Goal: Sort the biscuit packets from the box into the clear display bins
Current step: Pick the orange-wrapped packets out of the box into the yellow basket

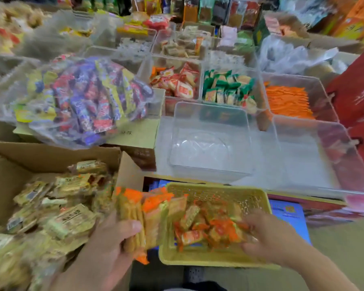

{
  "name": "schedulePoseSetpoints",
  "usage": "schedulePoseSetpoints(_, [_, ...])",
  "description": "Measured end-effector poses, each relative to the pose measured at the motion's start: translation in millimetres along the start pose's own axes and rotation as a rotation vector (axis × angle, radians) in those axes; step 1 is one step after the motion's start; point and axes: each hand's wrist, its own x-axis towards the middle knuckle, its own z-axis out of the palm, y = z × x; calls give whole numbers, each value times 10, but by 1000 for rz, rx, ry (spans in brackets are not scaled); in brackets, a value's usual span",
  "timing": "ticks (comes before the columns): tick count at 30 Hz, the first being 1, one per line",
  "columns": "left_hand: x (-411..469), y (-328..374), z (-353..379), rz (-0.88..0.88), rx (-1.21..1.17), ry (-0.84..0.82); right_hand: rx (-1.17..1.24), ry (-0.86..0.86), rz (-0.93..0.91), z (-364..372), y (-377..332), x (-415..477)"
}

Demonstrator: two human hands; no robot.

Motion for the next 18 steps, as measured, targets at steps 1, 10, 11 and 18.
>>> schedulePoseSetpoints(1, [40, -102, 114, -9, 69, 30, -36, 3, 11, 26, 53, 64])
schedulePoseSetpoints(10, [317, -656, 619, 52, 1035, 80, -381, -4, -57, 339, -8, 463])
schedulePoseSetpoints(11, [376, -700, 634, 55, 1135, 55, -360, 34, -79, 324, 19, 449])
schedulePoseSetpoints(18, [826, -1023, 759, -37, 1415, -30, -285, 423, -263, 364, 359, 178])
